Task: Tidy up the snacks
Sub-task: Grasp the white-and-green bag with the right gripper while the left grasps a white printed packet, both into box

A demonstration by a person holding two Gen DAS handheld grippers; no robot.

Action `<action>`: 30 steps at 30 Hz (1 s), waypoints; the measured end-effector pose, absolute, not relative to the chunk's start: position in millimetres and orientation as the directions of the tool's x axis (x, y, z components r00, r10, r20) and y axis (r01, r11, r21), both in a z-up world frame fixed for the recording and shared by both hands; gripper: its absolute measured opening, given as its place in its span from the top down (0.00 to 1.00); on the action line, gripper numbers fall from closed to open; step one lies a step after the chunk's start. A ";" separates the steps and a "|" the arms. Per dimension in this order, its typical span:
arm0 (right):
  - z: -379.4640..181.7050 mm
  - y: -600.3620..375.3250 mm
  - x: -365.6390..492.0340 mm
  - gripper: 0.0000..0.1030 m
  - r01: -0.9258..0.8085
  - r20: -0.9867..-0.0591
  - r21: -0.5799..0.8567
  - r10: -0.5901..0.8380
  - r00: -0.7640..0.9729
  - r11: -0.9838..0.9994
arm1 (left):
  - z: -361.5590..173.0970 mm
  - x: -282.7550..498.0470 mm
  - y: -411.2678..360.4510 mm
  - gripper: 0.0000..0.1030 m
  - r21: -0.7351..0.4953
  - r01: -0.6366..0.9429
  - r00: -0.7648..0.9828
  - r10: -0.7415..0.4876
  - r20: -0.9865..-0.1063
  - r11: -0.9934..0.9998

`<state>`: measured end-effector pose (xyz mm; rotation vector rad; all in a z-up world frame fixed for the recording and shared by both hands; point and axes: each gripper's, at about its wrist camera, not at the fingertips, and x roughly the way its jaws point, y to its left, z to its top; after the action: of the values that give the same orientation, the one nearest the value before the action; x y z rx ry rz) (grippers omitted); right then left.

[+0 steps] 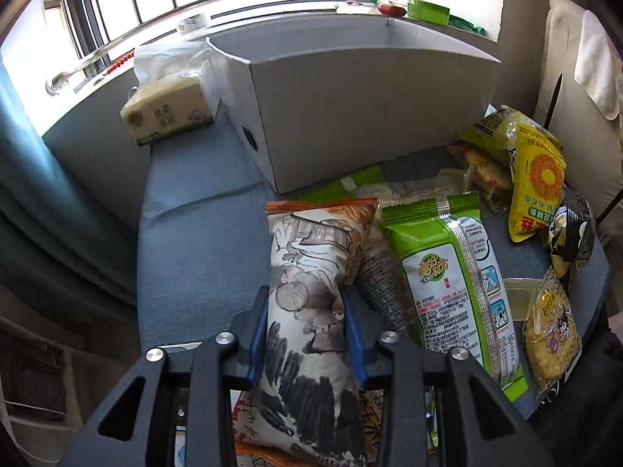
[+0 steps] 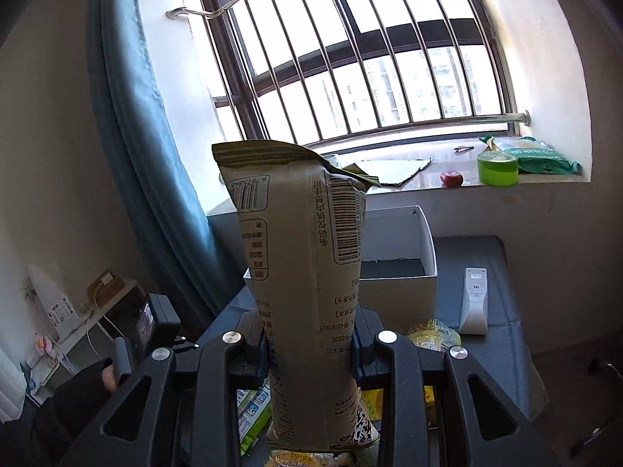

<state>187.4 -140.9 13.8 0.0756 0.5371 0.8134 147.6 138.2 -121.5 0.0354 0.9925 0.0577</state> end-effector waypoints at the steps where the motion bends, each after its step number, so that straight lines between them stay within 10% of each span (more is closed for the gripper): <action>1: 13.8 -144.2 184.7 0.67 -0.667 -0.424 0.267 0.706 0.567 0.696 | -114.3 142.7 138.7 0.64 0.057 -0.043 0.564 0.072 -0.823 0.997; 12: 26.5 -121.9 270.0 0.67 -0.584 -0.450 0.351 0.679 0.580 0.732 | -1.0 179.2 143.6 0.65 -0.143 -0.165 0.853 0.069 -0.517 0.976; 21: 24.4 -51.1 404.7 0.66 -0.509 -0.620 0.230 0.528 0.580 0.830 | -2.9 315.3 176.5 0.56 -0.175 -0.340 0.769 0.166 -0.617 0.924; 22: 21.3 -49.1 411.3 0.60 -0.508 -0.618 0.236 0.531 0.580 0.828 | -7.5 321.7 178.6 0.47 -0.165 -0.361 0.749 0.180 -0.638 0.918; 24: 12.4 -47.8 421.0 0.05 -0.500 -0.638 0.267 0.540 0.548 0.823 | -18.4 326.9 180.9 0.00 -0.163 -0.376 0.719 0.176 -0.672 0.912; 30: 1.7 -59.5 407.4 0.00 -0.485 -0.608 0.238 0.519 0.601 0.841 | -18.5 304.1 167.6 0.00 -0.149 -0.338 0.744 0.167 -0.648 0.929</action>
<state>407.4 -59.5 1.7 0.0496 0.7200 0.5819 304.1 167.6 -18.5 -0.2652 0.6793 0.2798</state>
